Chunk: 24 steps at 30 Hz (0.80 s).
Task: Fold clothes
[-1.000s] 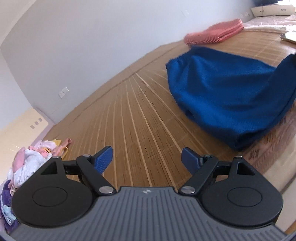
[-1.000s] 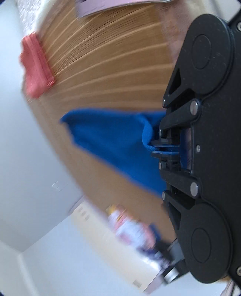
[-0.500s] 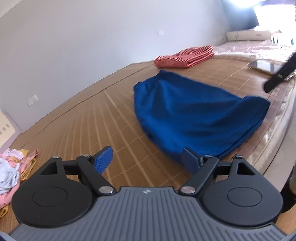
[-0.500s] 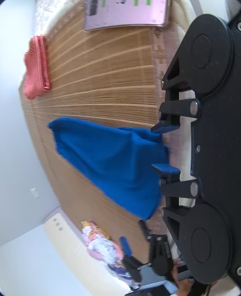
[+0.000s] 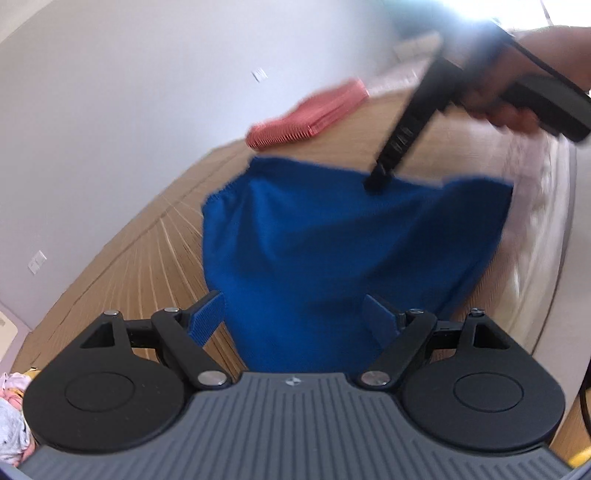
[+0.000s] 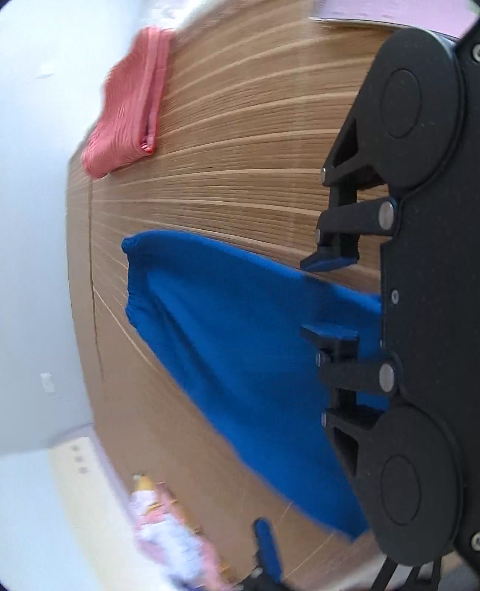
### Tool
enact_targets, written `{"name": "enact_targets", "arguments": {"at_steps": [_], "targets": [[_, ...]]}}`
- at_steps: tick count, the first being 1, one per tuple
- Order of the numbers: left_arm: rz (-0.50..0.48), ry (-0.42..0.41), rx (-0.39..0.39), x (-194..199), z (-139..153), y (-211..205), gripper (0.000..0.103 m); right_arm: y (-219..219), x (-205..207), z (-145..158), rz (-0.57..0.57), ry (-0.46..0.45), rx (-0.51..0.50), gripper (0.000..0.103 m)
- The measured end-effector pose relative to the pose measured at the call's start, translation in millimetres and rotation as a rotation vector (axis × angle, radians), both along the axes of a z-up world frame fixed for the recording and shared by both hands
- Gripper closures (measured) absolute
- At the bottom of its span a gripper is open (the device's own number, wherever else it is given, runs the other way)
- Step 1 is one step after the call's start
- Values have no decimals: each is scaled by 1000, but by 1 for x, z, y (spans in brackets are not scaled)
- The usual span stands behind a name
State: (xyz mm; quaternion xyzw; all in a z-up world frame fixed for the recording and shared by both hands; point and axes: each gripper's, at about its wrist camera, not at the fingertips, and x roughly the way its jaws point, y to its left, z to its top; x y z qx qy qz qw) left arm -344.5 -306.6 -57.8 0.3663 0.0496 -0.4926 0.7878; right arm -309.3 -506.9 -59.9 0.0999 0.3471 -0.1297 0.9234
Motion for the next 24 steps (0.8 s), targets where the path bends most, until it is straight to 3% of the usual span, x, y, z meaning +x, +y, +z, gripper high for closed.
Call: {"name": "enact_targets", "arguments": {"at_steps": [3, 5, 10, 16, 19, 22, 24], "targets": [[2, 21, -8, 3, -1, 3, 17, -1, -3, -4, -42, -19, -154, 75], [11, 53, -12, 6, 1, 5, 17, -5, -12, -2, -77, -22, -159, 71], [45, 96, -31, 18, 7, 15, 17, -2, -52, 5, 2, -99, 158, 66], [68, 150, -67, 24, 16, 28, 17, 41, -100, -3, 46, -61, 187, 66], [73, 169, -65, 23, 17, 31, 17, 37, -114, -9, 14, -93, 261, 66], [75, 164, -59, 20, 17, 36, 17, 11, -129, -11, -40, -211, 436, 66], [75, 160, -56, 18, 16, 39, 17, 5, -133, -11, -90, -201, 411, 71]]}}
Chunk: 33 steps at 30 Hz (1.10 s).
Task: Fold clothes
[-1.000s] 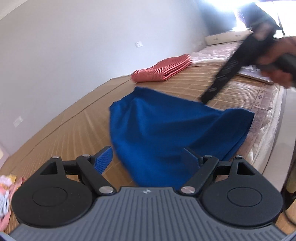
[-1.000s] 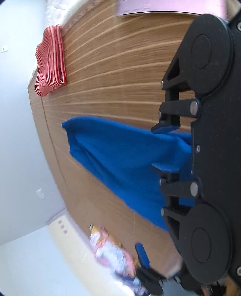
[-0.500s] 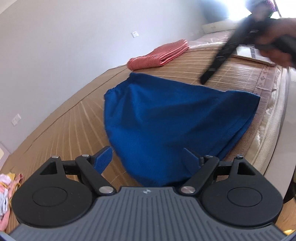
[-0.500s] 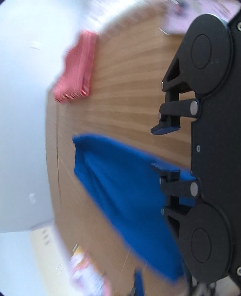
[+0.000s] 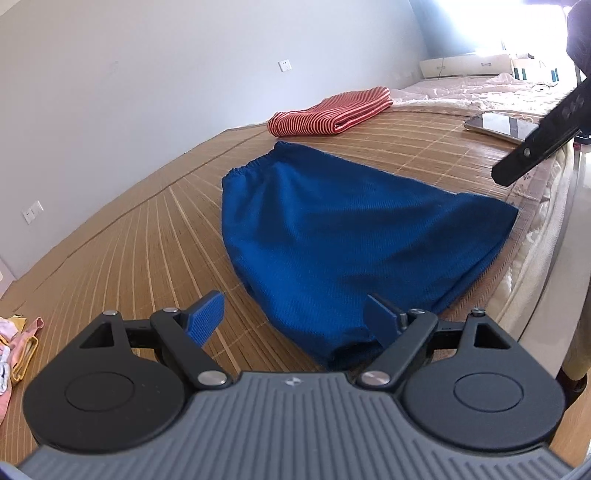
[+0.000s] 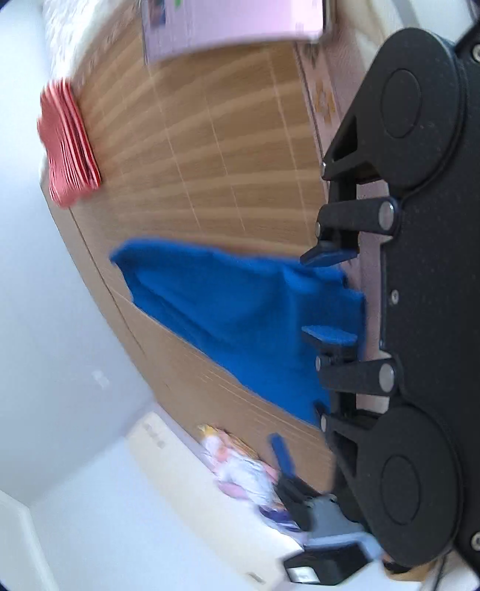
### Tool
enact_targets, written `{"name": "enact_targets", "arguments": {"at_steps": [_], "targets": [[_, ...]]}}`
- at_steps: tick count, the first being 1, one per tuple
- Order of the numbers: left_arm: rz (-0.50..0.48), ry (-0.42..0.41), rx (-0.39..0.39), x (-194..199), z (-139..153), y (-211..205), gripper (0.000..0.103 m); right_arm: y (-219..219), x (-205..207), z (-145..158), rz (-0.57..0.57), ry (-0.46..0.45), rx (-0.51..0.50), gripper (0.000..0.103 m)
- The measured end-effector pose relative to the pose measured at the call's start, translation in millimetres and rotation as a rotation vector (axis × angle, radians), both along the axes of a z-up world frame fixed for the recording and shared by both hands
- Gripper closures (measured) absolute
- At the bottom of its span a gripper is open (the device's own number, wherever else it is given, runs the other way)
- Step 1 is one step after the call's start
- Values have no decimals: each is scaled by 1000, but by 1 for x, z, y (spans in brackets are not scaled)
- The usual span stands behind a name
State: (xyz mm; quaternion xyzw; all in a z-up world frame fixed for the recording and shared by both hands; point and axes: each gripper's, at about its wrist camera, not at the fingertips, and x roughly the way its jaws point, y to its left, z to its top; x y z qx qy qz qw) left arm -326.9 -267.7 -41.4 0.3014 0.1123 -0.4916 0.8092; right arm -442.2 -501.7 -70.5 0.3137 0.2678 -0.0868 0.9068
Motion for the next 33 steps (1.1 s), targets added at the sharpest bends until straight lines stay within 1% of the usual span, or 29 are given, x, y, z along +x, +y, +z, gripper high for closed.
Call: {"name": "enact_targets", "arguments": {"at_steps": [2, 5, 7, 10, 13, 15, 16, 17, 20, 22, 25, 27, 29, 31, 33], "targets": [[5, 5, -1, 1, 0, 0, 17, 1, 2, -2, -16, 60, -51, 73], [-2, 8, 10, 2, -1, 0, 17, 8, 8, -2, 14, 74, -76, 73], [-4, 4, 18, 3, -3, 0, 17, 17, 16, 0, 42, 98, -118, 72], [-4, 9, 27, 4, -5, -1, 17, 35, 29, 4, 68, 155, -229, 71], [-10, 10, 28, 4, -6, -1, 17, 59, 40, 7, 93, 228, -373, 72], [-14, 7, 29, 4, -6, 1, 17, 73, 46, 7, 115, 246, -443, 79], [-14, 6, 29, 5, -6, 1, 17, 77, 47, 7, 126, 244, -454, 91], [-12, 6, 30, 6, -7, 2, 17, 78, 46, 8, 139, 236, -444, 95], [-9, 18, 25, 9, -8, 2, 17, 82, 39, 10, 174, 227, -419, 95], [-6, 28, 21, 11, -8, 3, 16, 83, 33, 12, 184, 217, -372, 95], [-4, 25, 24, 11, -6, 4, 16, 75, 24, 11, 164, 215, -299, 94], [-2, -6, 26, 9, -3, 6, 16, 69, 19, 13, 160, 212, -257, 89], [4, -27, 13, 9, 3, 9, 16, 69, 15, 23, 142, 227, -291, 69], [9, -9, -23, 13, 13, 14, 16, 68, 10, 32, 99, 229, -347, 66], [10, 42, -71, 20, 23, 15, 14, 67, 9, 42, 84, 174, -358, 66]]}}
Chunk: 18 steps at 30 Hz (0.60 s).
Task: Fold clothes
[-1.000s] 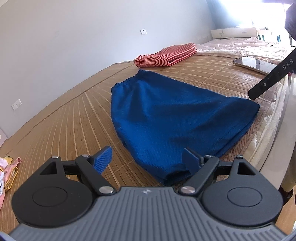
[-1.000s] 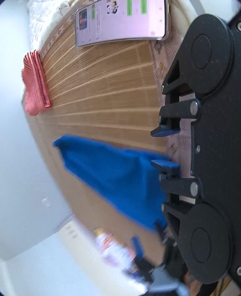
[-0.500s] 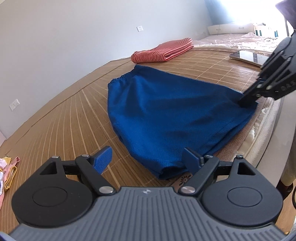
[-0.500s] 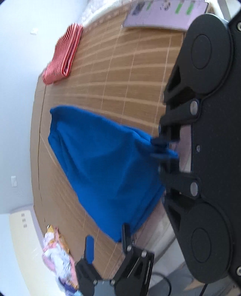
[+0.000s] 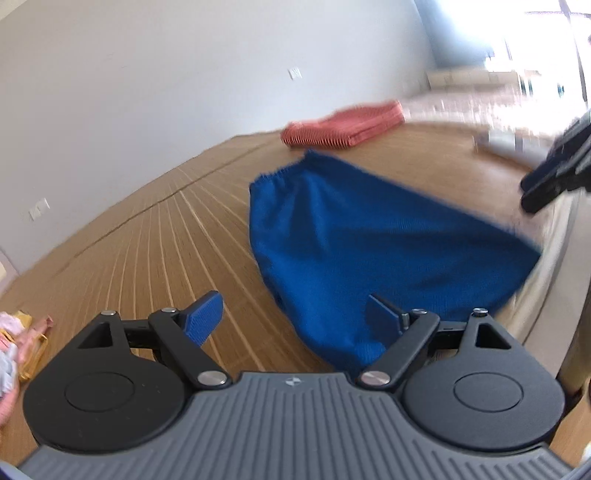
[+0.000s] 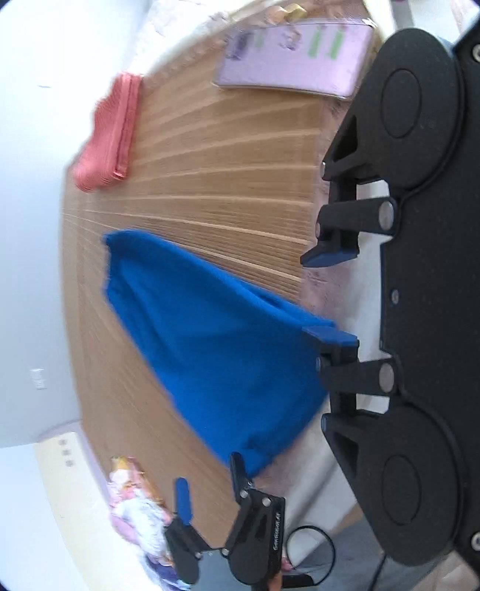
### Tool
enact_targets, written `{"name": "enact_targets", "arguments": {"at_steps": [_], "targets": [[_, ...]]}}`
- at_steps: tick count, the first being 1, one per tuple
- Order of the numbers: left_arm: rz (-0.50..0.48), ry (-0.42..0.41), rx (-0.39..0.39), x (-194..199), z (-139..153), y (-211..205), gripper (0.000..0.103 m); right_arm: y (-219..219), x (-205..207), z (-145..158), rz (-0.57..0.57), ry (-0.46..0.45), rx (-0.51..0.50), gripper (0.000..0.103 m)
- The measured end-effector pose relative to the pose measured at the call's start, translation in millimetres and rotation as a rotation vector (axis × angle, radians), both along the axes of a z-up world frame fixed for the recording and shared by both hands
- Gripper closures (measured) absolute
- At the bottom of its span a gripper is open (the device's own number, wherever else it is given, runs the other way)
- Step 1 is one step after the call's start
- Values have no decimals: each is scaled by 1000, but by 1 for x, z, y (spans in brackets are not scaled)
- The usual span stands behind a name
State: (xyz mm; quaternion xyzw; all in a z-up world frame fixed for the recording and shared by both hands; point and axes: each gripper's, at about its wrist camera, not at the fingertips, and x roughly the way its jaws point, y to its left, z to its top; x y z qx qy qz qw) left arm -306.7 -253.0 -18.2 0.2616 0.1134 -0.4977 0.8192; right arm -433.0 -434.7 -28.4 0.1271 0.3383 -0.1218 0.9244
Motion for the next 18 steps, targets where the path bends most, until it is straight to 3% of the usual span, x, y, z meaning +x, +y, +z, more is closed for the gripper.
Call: {"name": "enact_targets", "arguments": {"at_steps": [5, 10, 13, 18], "targets": [[6, 72, -42, 14, 5, -25, 11, 8, 23, 3, 79, -134, -5, 55], [27, 25, 74, 15, -21, -50, 11, 26, 62, -25, 116, -94, -143, 55], [36, -9, 98, 17, -29, -38, 11, 30, 64, -41, 143, -54, -173, 54], [114, 0, 134, 32, -28, 2, 11, 23, 52, -44, 144, -86, -138, 40]]}}
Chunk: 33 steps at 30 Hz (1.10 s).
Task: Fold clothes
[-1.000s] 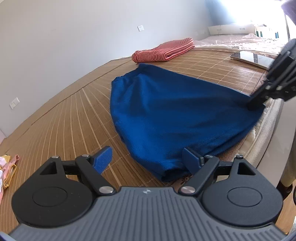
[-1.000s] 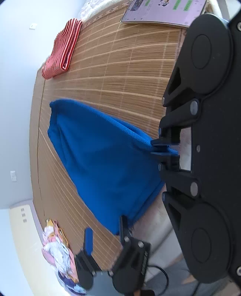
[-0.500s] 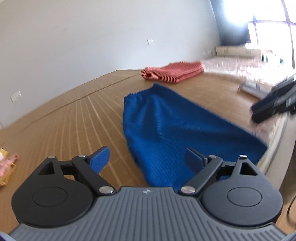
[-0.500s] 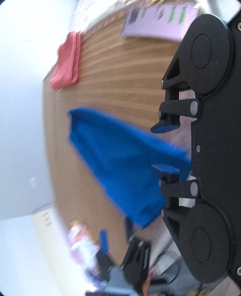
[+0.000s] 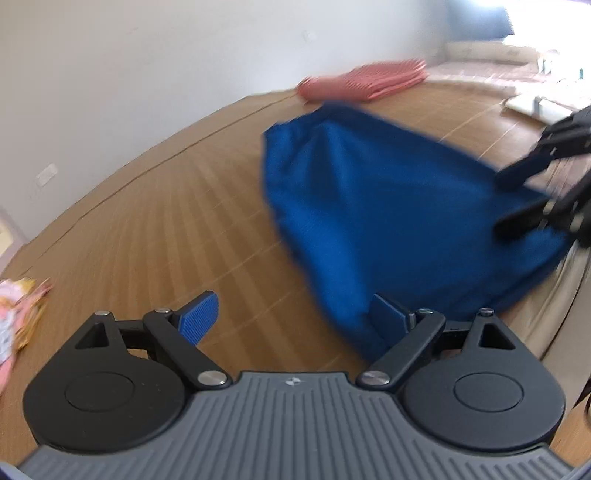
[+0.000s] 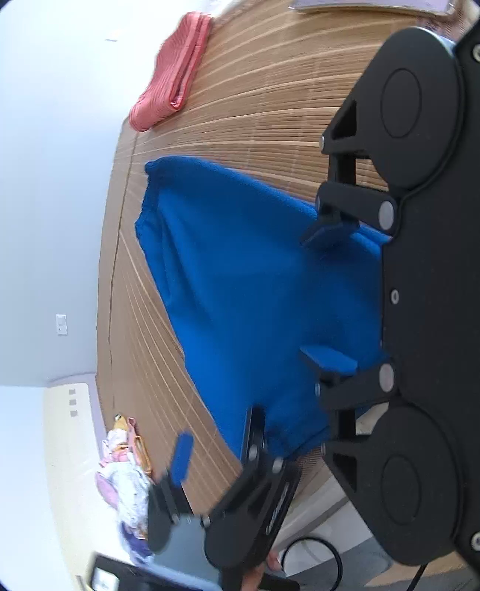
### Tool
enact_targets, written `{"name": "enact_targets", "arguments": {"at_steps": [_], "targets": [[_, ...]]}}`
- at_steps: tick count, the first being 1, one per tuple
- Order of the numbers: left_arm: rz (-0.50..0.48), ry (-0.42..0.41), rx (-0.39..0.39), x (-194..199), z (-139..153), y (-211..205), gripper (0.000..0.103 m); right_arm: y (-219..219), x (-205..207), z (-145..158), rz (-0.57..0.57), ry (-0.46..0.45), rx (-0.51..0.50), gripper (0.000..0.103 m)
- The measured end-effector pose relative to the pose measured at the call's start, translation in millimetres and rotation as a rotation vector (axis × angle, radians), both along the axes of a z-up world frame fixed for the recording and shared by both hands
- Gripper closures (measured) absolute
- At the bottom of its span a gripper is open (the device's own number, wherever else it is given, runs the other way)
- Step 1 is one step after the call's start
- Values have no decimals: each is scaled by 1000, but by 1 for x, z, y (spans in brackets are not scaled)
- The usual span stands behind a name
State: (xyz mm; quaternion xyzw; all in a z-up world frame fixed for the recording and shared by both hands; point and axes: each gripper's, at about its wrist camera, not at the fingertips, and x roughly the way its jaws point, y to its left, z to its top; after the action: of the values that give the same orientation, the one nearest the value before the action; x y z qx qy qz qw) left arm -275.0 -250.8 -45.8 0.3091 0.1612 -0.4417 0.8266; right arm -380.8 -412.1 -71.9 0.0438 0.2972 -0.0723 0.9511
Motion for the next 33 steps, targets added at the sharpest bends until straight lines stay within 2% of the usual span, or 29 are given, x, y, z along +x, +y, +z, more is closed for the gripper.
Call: {"name": "enact_targets", "arguments": {"at_steps": [3, 4, 6, 8, 12, 14, 16, 20, 21, 26, 29, 33], "targets": [[78, -7, 45, 6, 4, 17, 11, -1, -1, 0, 10, -11, 15, 36], [104, -31, 83, 7, 5, 21, 11, 1, -1, 0, 12, -9, 8, 35], [118, -83, 111, 6, 7, 28, 11, 4, 0, -1, 18, -8, -2, 33], [113, -74, 80, 5, 15, 35, 11, 3, 0, -2, 17, -10, 4, 32], [58, 35, -79, 3, 34, 37, 10, 1, 2, -3, 17, -13, 17, 29], [11, 79, -118, 1, 37, 28, 10, 1, 2, -4, 20, -12, 14, 26], [-20, 87, -112, -1, 30, 14, 10, 2, 0, -4, 21, -12, 12, 26], [-26, 66, -9, -6, 7, -4, 10, -2, -8, -2, 3, -22, 49, 25], [-26, 56, -5, -6, 4, -1, 10, -5, -12, 0, -12, -26, 71, 25], [11, 112, -42, 8, 13, 24, 10, -22, -43, 8, -99, -43, 183, 24], [-6, 107, -63, 12, 17, 40, 10, -25, -60, 17, -130, -42, 153, 25], [-56, 60, -58, 3, 21, 53, 10, -23, -69, 29, -90, -15, 113, 25]]}}
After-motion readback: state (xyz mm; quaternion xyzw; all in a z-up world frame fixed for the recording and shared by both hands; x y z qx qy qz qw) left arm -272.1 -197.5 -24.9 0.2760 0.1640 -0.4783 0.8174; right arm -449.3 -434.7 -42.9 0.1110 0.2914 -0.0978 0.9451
